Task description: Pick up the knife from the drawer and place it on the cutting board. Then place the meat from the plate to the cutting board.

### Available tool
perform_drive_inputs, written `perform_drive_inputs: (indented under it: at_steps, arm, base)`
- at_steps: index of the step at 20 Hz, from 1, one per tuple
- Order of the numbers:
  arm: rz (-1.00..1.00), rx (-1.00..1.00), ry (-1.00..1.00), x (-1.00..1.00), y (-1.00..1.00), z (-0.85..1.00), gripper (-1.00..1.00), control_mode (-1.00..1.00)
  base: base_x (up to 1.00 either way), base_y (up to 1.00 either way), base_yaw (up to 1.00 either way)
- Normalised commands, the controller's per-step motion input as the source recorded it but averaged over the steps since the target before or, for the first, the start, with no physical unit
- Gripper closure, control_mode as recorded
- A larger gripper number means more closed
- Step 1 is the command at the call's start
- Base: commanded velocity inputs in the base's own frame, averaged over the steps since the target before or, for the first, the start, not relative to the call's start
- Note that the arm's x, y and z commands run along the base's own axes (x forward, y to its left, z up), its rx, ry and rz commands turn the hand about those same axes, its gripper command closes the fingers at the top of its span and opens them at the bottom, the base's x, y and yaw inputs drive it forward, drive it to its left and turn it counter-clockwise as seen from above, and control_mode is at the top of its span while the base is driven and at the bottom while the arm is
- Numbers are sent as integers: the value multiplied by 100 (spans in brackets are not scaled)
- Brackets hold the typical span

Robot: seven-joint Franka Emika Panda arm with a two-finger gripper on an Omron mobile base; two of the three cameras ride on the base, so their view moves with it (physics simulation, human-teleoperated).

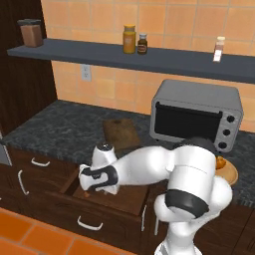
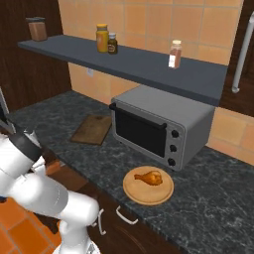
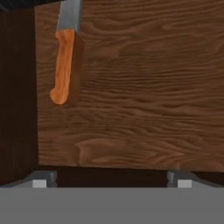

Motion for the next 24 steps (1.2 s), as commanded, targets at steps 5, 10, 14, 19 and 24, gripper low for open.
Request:
perform_drive_inputs:
  at_steps: [5,10,14,19,24]
  arm:
    - [1,-6,1,34,22,-66,-100,-100]
    - [7,-9,19,-9,61,-72,-100,-100]
    - [14,-17,14,-100,100,-12,-100,-100]
    - [14,-24,12,-100,100,4,-100,-100]
    - [6,-20,0,-95,100,48,-100,-100]
  base:
    - [0,0,0]
    - [0,0,0]
    - [0,0,0]
    - [0,0,0]
    - [0,0,0]
